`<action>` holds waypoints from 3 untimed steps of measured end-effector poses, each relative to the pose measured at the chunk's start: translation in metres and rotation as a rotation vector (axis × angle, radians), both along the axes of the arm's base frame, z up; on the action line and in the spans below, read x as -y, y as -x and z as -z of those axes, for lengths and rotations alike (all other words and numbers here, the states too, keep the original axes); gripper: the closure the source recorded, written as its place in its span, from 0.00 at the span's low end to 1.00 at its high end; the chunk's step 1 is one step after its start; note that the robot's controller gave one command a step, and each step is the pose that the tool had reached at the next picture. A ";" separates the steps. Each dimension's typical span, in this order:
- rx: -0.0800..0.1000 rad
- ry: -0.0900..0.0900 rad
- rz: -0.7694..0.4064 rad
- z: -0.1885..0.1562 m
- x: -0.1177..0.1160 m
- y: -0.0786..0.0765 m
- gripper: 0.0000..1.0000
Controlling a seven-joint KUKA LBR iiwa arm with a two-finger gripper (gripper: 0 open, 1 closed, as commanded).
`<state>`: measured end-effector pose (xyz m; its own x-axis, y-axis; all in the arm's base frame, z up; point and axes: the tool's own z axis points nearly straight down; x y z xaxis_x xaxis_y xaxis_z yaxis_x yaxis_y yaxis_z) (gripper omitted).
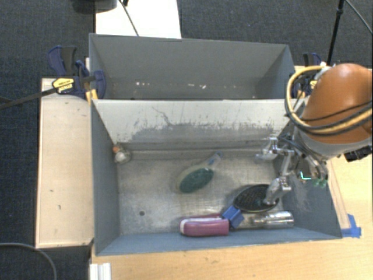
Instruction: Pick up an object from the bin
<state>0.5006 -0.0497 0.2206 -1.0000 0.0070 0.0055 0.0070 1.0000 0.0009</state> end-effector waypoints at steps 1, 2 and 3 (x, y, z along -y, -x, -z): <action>0.002 -0.001 -0.317 0.120 0.009 -0.002 0.00; 0.007 0.000 -0.319 0.118 0.009 -0.003 1.00; 0.016 0.003 -0.375 -0.017 0.014 -0.014 1.00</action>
Offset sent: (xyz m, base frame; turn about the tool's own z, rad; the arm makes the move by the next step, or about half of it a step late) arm 0.0030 -0.0094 -0.1179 -0.3175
